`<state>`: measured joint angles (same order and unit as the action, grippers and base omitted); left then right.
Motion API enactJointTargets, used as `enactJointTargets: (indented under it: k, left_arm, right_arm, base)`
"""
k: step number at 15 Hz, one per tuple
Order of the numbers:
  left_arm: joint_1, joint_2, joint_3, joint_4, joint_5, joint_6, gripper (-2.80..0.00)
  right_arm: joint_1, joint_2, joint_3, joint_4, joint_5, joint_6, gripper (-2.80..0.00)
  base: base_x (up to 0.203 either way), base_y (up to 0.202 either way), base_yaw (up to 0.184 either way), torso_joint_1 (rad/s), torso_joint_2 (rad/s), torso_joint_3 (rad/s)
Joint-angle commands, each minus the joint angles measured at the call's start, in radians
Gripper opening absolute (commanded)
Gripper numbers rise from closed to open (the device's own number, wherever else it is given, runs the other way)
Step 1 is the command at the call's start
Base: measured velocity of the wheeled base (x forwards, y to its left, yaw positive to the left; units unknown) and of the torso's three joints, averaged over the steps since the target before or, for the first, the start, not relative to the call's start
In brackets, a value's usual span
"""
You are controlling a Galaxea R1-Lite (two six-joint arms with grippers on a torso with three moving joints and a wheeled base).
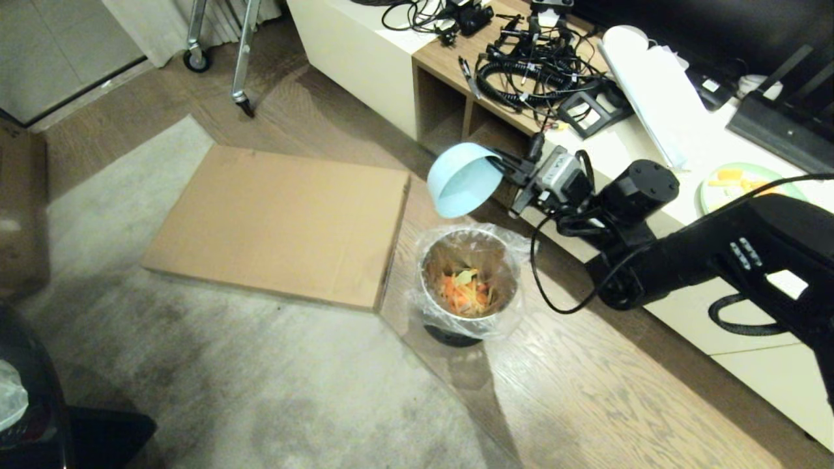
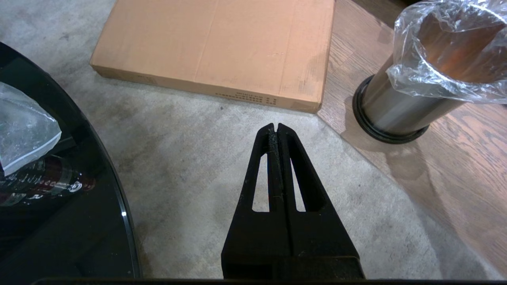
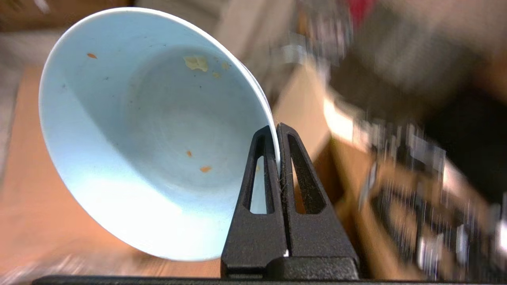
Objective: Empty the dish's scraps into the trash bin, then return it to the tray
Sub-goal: Pour the leftover food from the bowl into the trash can, then put the bowl back to the table
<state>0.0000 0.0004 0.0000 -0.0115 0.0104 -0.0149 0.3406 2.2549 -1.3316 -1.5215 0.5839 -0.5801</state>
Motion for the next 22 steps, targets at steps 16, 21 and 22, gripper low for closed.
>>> enactJointTargets:
  k: [16, 21, 22]
  left_arm:
    - [0.000, 0.000, 0.000, -0.001, 0.000, 0.000, -2.80]
    - [0.000, 0.000, 0.000, -0.001, 0.000, 0.000, -2.80]
    - [0.000, 0.000, 0.000, -0.001, 0.000, 0.000, -2.80]
  right_arm:
    - [-0.015, -0.600, 0.586, 0.550, -0.866, 0.360, -2.80]
    - [-0.025, -0.781, 0.845, 0.554, -0.893, 0.406, -2.80]
    - [-0.026, -0.814, 0.896, 0.556, -0.893, 0.426, -2.80]
  base:
    - [0.000, 0.000, 0.000, 0.000, 0.00, 0.000]
    - [0.000, 0.000, 0.000, 0.000, 0.00, 0.000]
    - [0.000, 0.000, 0.000, 0.000, 0.00, 0.000]
